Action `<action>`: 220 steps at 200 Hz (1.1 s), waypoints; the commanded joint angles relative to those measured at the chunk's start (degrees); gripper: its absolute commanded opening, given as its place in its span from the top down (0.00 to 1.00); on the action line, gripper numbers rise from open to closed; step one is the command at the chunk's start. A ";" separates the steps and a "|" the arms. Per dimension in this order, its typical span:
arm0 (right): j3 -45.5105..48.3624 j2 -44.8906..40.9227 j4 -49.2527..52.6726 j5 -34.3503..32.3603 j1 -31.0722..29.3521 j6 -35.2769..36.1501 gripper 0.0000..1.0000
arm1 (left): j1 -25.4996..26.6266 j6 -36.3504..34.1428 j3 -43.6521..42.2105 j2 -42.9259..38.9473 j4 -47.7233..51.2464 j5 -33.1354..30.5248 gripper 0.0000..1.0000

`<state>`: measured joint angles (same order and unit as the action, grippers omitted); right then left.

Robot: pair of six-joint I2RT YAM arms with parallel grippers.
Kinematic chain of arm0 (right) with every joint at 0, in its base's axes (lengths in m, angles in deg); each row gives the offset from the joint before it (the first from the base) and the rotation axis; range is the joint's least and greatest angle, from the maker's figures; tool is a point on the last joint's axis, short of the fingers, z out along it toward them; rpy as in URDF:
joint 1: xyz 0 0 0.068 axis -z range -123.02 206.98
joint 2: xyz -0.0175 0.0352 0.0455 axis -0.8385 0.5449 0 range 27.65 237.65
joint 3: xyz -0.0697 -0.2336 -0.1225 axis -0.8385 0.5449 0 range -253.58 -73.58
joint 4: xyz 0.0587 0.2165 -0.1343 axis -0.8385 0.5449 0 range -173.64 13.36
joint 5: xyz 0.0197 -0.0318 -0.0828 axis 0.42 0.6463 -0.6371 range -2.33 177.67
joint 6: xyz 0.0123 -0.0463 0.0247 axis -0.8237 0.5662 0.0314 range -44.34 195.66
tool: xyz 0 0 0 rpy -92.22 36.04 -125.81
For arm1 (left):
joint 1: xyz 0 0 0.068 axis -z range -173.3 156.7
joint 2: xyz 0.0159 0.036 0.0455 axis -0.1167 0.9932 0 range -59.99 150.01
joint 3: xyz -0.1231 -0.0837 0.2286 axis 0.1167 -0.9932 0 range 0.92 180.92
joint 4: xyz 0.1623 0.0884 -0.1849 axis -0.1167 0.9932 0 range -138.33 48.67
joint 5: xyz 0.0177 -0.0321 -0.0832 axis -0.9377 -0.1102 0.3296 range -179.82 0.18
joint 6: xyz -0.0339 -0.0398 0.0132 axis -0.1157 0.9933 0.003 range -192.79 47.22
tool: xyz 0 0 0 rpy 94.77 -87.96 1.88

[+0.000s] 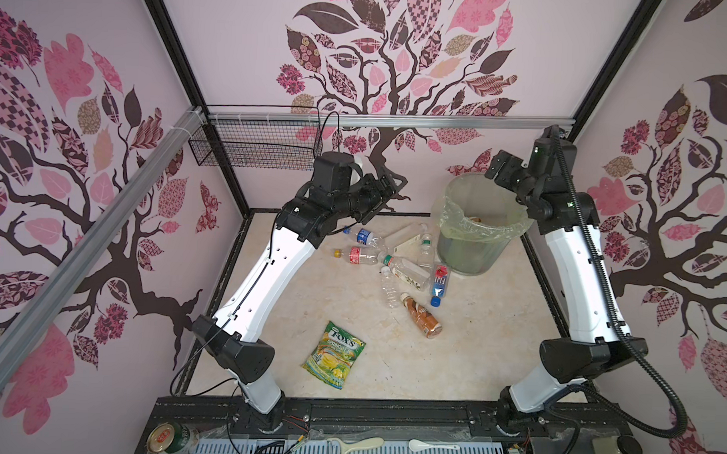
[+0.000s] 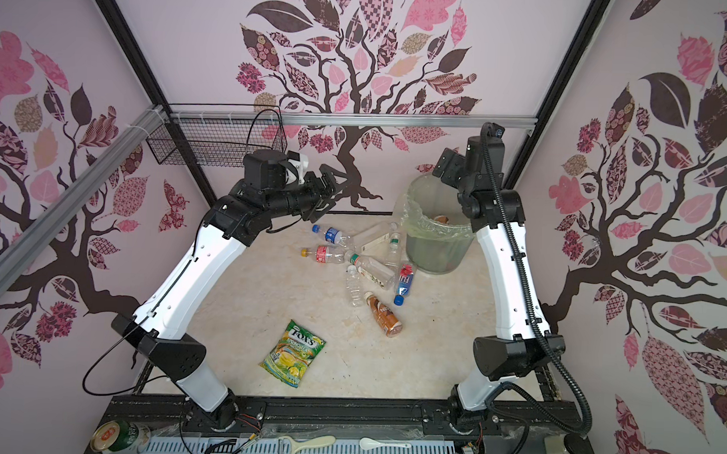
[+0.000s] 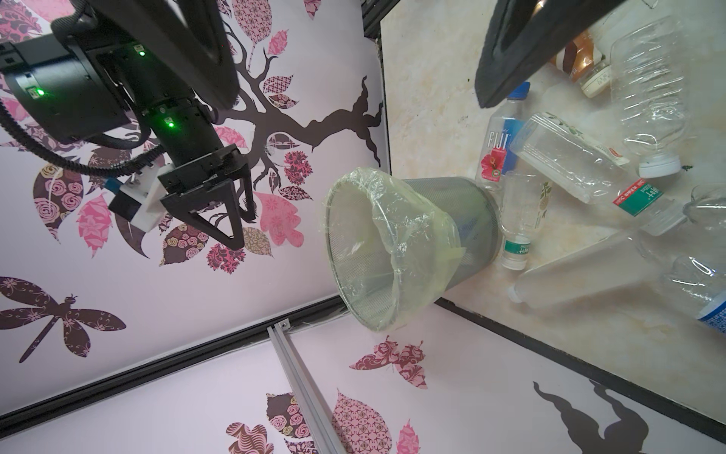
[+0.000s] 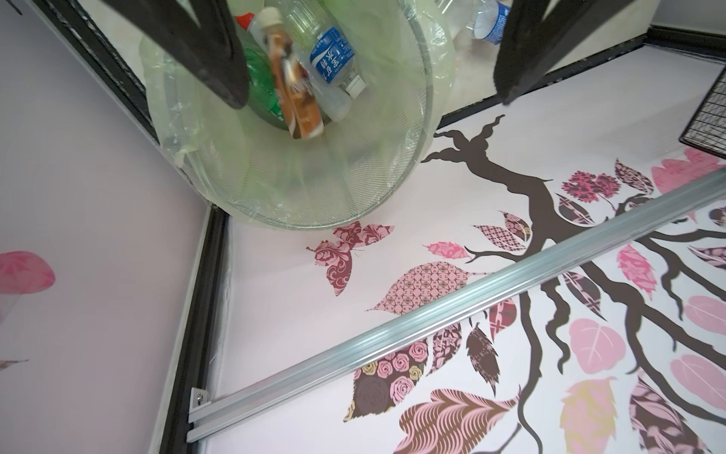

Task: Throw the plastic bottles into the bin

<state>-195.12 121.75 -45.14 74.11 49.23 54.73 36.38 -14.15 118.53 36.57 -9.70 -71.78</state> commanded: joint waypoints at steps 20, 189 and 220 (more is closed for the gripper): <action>4.69 -3.49 1.84 3.54 -3.03 -4.73 0.01 | 0.12 -4.46 -1.44 -1.28 2.64 -3.68 0.02; 16.44 -2.02 4.19 6.00 -16.81 -4.24 0.01 | -4.06 -47.98 -50.24 -24.76 -25.08 -29.85 0.02; 17.69 -0.92 2.46 6.02 -18.07 -4.60 0.00 | -4.62 -52.94 -57.04 -23.68 -34.32 -32.12 0.01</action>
<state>-177.91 119.32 -41.71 81.01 32.21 50.12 31.83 -61.78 65.39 11.69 -35.23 -101.61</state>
